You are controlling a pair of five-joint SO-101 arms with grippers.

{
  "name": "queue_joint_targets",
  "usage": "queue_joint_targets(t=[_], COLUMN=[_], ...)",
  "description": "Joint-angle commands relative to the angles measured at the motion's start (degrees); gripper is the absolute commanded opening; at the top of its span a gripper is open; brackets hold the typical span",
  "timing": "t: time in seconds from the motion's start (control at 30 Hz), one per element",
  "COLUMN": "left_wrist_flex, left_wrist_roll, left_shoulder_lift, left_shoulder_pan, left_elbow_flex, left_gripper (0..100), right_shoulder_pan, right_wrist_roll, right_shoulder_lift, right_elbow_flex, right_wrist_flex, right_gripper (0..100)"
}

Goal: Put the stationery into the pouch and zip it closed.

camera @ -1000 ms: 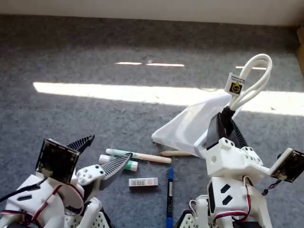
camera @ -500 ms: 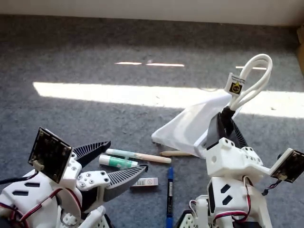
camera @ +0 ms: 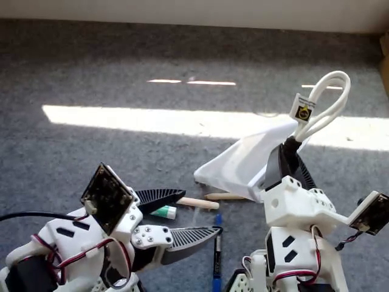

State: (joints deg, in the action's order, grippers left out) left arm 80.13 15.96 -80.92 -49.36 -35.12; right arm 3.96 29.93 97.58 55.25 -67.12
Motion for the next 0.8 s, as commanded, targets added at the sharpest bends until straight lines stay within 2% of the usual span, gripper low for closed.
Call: queue_joint_targets(t=[0.0, 0.4, 0.57, 0.77], left_wrist_flex=[-5.4, -20.0, -21.4, -21.3], left_wrist_roll=[0.4, 0.6, 0.7, 0.8], left_shoulder_lift=[1.5, 1.5, 1.5, 1.5], left_shoulder_pan=[-2.1, -2.1, -2.1, -2.1], left_elbow_flex=[-0.8, -12.0, -12.2, -12.3], left_gripper=[28, 28, 28, 28], right_shoulder_pan=[0.3, 0.3, 0.4, 5.7], right_wrist_roll=[0.8, 0.8, 0.9, 0.9], right_shoulder_lift=[-2.8, -2.8, -2.8, -2.8], right_elbow_flex=[3.7, 3.7, 3.7, 3.3], right_wrist_flex=[0.0, 0.0, 0.0, -0.4], right_gripper=[0.4, 0.4, 0.4, 0.4])
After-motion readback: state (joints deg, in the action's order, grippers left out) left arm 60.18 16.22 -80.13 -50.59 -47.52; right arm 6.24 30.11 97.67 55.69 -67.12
